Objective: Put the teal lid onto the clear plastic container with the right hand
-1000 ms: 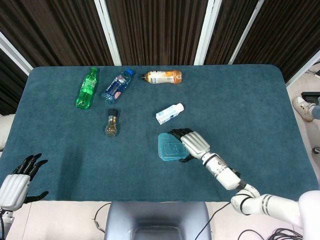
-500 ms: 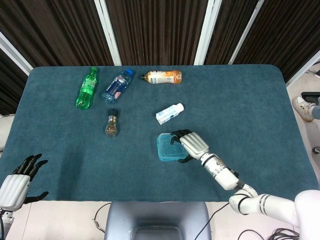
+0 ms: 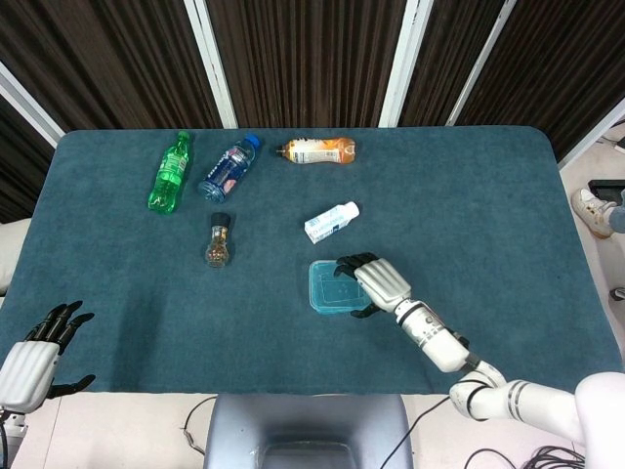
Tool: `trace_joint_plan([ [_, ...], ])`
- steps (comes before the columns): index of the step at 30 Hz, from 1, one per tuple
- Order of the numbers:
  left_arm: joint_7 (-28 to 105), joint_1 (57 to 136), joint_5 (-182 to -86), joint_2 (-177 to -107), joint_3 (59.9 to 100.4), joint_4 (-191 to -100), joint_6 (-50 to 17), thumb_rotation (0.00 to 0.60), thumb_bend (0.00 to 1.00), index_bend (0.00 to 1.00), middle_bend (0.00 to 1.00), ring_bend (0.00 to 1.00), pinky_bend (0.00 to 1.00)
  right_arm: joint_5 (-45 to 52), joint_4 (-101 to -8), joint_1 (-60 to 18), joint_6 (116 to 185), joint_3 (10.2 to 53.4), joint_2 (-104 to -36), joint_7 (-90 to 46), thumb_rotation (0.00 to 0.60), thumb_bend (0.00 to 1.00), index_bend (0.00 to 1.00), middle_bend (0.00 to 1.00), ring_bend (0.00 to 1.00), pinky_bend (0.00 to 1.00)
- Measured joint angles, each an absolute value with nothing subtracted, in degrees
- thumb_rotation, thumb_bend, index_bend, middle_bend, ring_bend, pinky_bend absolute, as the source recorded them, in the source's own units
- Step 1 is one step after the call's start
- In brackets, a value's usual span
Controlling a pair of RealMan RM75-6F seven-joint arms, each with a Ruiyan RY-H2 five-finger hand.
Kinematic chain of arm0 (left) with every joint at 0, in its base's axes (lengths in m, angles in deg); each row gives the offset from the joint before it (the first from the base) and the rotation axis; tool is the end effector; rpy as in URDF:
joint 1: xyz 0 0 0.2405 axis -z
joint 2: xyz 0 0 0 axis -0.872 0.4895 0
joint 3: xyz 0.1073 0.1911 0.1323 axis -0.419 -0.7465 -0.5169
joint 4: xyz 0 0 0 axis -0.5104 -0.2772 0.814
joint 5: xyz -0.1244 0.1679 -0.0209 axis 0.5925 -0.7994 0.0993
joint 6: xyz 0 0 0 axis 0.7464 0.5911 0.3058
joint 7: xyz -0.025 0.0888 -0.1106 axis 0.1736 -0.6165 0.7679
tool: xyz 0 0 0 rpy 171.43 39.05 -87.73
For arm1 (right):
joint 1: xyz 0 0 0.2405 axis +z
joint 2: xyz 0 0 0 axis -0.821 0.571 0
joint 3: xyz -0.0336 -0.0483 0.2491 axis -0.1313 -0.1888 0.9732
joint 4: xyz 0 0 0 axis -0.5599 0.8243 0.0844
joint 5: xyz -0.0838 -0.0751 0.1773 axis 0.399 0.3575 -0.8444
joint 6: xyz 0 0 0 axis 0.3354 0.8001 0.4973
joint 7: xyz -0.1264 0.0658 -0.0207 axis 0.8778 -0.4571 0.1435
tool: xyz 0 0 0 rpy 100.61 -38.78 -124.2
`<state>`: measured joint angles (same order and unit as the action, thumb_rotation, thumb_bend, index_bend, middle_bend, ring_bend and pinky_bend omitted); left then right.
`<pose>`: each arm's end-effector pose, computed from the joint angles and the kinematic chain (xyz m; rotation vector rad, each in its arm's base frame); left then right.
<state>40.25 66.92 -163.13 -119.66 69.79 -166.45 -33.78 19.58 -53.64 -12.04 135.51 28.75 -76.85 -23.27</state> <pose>-0.3083 0.1679 0.1518 -1.5453 -0.9592 -0.8500 -0.1678 -0.3519 -0.0297 1.9942 -1.0353 0.9912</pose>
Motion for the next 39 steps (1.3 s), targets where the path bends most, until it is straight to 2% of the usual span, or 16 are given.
trace_joint_plan([
  [17, 40.6, 67.2, -163.4, -119.5, 69.6, -166.5, -33.4, 0.6, 0.44, 0.19, 0.06, 0.07, 0.25, 18.8, -53.8, -12.2, 135.3, 28.6, -76.8, -23.8, 0.6, 0.31, 0.26, 0.29, 0.22, 0.38],
  [31, 40.8, 67.2, -163.4, -119.4, 69.5, -166.5, -33.3, 0.6, 0.44, 0.19, 0.07, 0.09, 0.25, 18.9, -54.9, -12.6, 135.4, 28.4, -75.6, -24.6, 0.6, 0.3, 0.1, 0.11, 0.03, 0.19],
  [39, 40.8, 67.1, -163.5, -119.3, 69.5, -166.6, -33.4, 0.6, 0.44, 0.19, 0.07, 0.1, 0.25, 18.5, -58.6, -13.1, 135.2, 28.2, -72.5, -23.6, 0.6, 0.3, 0.01, 0.03, 0.0, 0.11],
])
